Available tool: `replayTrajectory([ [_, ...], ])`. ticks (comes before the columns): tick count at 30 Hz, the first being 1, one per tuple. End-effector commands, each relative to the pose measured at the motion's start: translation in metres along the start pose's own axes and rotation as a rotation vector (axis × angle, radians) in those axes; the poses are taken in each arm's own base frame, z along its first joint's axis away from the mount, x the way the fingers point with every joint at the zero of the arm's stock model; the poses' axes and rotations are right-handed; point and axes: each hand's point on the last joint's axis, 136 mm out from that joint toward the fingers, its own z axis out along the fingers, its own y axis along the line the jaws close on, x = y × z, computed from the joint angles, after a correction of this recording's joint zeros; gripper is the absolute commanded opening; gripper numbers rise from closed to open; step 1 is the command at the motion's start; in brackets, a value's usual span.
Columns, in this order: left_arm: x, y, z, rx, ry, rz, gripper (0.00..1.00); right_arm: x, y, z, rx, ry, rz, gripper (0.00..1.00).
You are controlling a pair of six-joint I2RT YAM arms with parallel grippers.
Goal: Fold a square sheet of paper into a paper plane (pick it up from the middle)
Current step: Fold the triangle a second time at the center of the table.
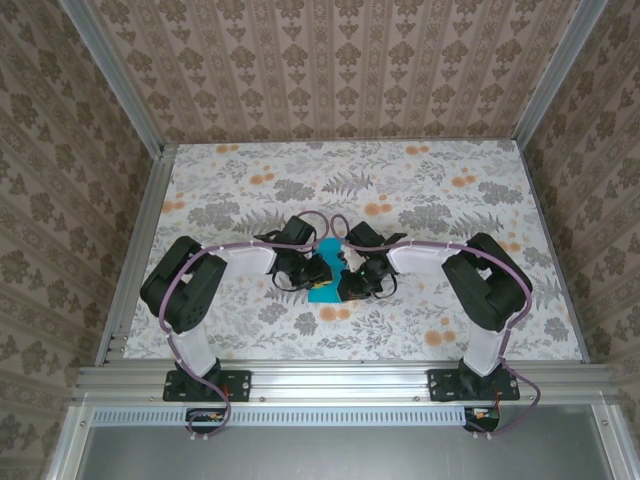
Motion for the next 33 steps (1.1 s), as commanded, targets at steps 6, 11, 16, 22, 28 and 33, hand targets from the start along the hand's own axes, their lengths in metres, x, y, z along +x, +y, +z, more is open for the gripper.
replayTrajectory([
  [6,0.006,0.027,0.006,-0.101,0.016,-0.053,0.19,0.025,0.000,-0.019,0.013,0.052,0.002,0.12],
  [11,0.007,0.028,0.006,-0.102,0.018,-0.052,0.19,0.004,0.017,-0.032,-0.034,-0.050,-0.017,0.13],
  [16,0.006,0.027,0.006,-0.099,0.016,-0.051,0.19,-0.012,0.022,-0.025,-0.063,-0.079,0.000,0.13],
  [22,0.006,0.025,0.005,-0.097,0.016,-0.050,0.19,-0.017,0.018,-0.011,-0.061,-0.061,0.023,0.13],
  [28,0.005,0.022,0.004,-0.089,0.016,-0.043,0.19,-0.013,0.006,-0.006,-0.010,-0.050,0.039,0.13],
  [33,0.003,0.013,0.003,-0.055,0.016,-0.026,0.20,-0.008,-0.006,-0.001,0.031,-0.034,0.063,0.13],
])
